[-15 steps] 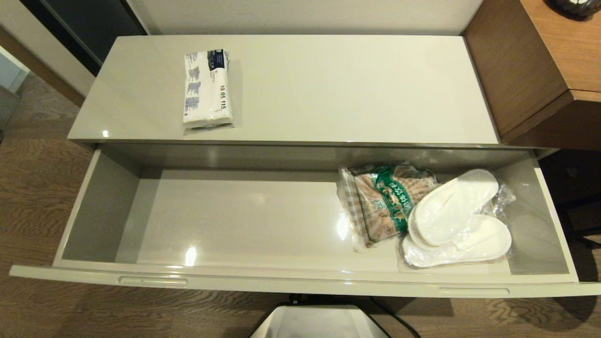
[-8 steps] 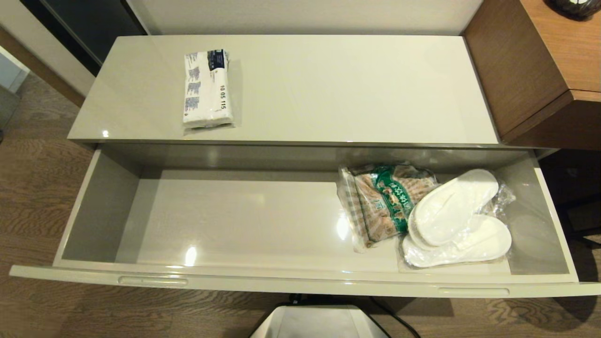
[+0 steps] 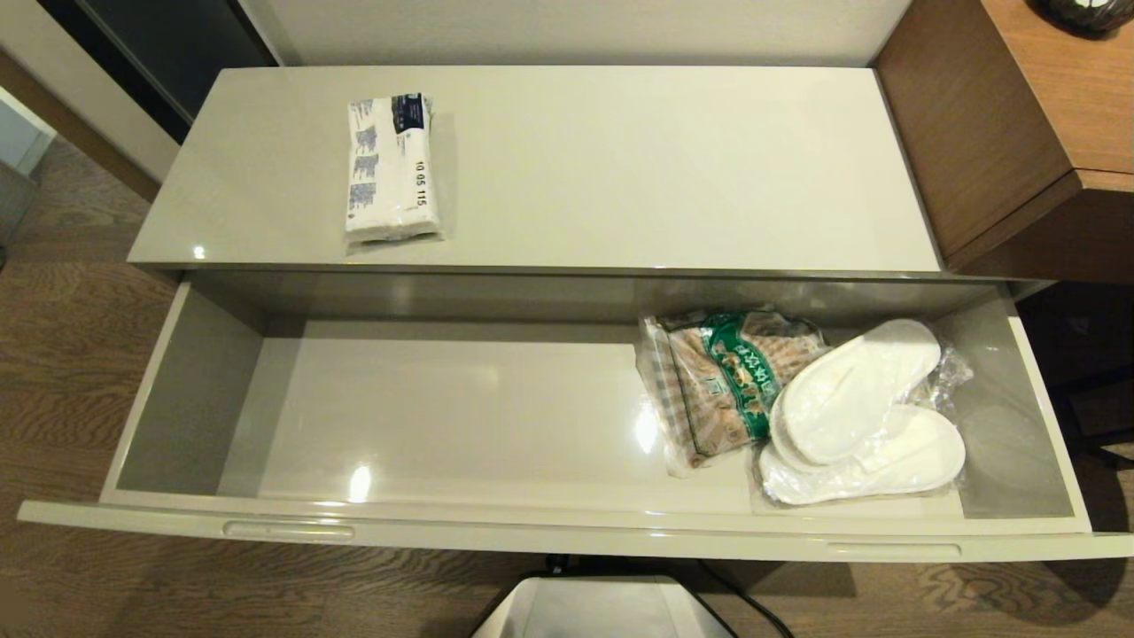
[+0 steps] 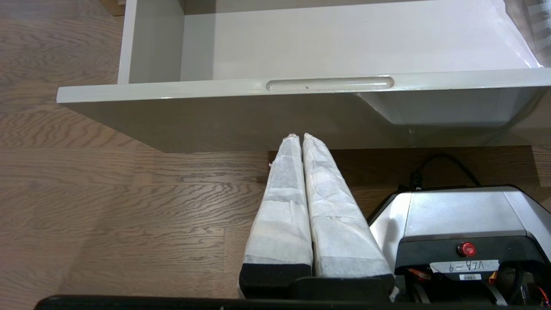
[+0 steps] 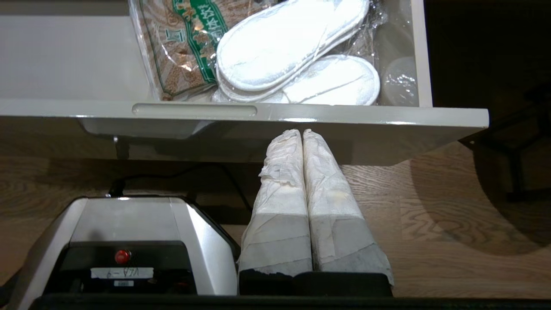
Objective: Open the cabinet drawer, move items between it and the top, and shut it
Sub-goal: Take out the disposable slippers from the drawer
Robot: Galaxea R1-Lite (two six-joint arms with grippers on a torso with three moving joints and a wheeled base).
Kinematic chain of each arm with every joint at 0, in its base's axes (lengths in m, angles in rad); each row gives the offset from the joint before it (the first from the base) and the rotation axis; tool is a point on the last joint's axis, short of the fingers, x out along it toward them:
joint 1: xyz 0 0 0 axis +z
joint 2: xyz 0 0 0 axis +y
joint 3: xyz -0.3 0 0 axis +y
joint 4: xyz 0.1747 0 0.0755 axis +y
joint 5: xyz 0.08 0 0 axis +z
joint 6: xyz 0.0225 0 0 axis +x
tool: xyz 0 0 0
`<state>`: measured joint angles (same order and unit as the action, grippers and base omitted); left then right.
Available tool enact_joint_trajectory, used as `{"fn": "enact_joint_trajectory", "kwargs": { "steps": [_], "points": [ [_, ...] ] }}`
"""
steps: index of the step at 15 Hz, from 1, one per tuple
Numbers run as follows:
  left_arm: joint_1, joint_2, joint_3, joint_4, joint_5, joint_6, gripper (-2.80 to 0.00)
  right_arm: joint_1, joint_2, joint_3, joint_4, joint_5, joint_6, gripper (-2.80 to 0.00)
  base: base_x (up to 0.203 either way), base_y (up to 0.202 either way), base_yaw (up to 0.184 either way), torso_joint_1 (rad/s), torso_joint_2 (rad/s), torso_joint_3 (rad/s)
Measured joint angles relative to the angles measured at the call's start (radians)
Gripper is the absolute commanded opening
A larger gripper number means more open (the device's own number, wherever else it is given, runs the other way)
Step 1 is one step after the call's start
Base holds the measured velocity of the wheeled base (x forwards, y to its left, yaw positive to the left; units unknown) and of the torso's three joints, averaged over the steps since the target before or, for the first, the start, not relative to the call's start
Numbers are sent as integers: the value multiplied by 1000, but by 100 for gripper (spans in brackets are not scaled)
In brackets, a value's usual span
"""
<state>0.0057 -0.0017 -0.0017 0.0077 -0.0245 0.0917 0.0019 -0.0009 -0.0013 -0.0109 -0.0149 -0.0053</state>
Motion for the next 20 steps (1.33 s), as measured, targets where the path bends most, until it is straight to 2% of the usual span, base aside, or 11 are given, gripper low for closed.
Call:
{"fn": "enact_joint_trajectory", "kwargs": {
  "steps": [1, 3, 5, 7, 9, 12, 14, 15, 17, 19, 20],
  "points": [
    [0, 0, 0, 0, 0, 1, -280, 0, 0, -17, 9, -1, 5, -280, 0, 0, 0, 0, 0, 0],
    [0, 0, 0, 0, 0, 0, -280, 0, 0, -153, 94, 14, 37, -280, 0, 0, 0, 0, 0, 0],
    [0, 0, 0, 0, 0, 1, -280, 0, 0, -401, 281, 76, 95, -280, 0, 0, 0, 0, 0, 0],
    [0, 0, 0, 0, 0, 0, -280, 0, 0, -620, 518, 173, 165, -280, 0, 0, 0, 0, 0, 0],
    [0, 0, 0, 0, 0, 0, -280, 0, 0, -722, 694, 263, 217, -280, 0, 0, 0, 0, 0, 0],
    [0, 0, 0, 0, 0, 0, -280, 0, 0, -783, 685, 333, 231, -280, 0, 0, 0, 0, 0, 0],
    [0, 0, 0, 0, 0, 0, -280, 0, 16, -831, 684, 333, 249, -280, 0, 0, 0, 0, 0, 0],
    [0, 0, 0, 0, 0, 0, -280, 0, 50, -888, 685, 329, 292, -280, 0, 0, 0, 0, 0, 0],
    [0, 0, 0, 0, 0, 0, -280, -3, 172, -1054, 698, 297, 434, -280, 0, 0, 0, 0, 0, 0],
    [0, 0, 0, 0, 0, 0, -280, -10, 311, -1159, 758, 206, 574, -280, 0, 0, 0, 0, 0, 0],
    [0, 0, 0, 0, 0, 0, -280, -13, 372, -1186, 804, 164, 614, -280, 0, 0, 0, 0, 0, 0]
  ]
}}
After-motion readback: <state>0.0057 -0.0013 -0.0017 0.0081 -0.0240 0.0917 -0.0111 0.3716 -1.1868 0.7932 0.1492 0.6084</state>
